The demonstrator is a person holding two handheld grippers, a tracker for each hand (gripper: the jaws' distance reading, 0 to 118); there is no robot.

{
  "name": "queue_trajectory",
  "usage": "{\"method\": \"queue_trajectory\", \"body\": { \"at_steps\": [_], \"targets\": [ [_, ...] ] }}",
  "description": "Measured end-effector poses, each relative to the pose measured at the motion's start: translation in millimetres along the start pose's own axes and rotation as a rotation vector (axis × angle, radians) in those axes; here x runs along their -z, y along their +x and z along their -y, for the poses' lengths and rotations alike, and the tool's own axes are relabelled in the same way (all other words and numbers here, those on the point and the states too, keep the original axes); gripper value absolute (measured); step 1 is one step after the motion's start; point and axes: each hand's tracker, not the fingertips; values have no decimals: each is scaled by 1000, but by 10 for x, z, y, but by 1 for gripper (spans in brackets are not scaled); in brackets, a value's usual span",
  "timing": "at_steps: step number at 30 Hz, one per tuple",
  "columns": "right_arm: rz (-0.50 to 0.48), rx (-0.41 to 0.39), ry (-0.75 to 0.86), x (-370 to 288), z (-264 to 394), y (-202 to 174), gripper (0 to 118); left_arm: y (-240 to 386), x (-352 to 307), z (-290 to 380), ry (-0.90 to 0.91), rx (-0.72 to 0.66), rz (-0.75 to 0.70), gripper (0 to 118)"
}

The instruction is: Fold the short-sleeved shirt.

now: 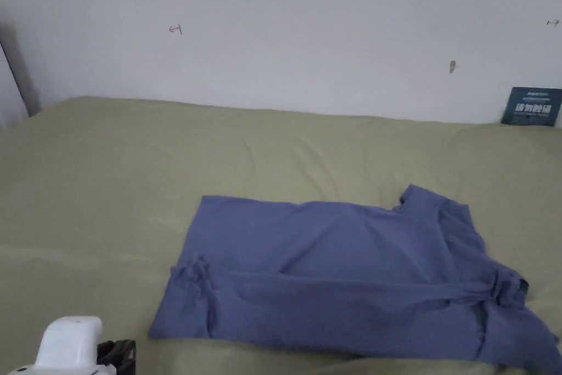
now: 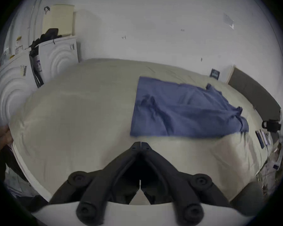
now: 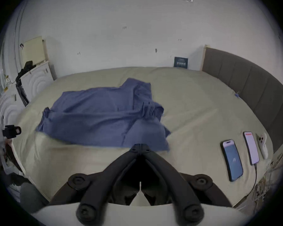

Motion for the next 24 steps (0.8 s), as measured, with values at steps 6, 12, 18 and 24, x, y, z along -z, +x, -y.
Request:
{"method": "queue_trajectory", "body": {
  "at_steps": [6,12,18,24],
  "targets": [
    [-12,-4,-15,82,-10,-19,0,-46,376,-197,-28,-113,20,75],
    [3,15,-24,177,-124,69,0,-14,1101,-537,-138,-165,81,96],
    [18,5,-44,357,-193,200,0,264,1569,-551,-266,-62,-31,95],
    [6,13,-173,813,-390,313,6,299,1391,-640,-160,42,-40,13]
  ]
}}
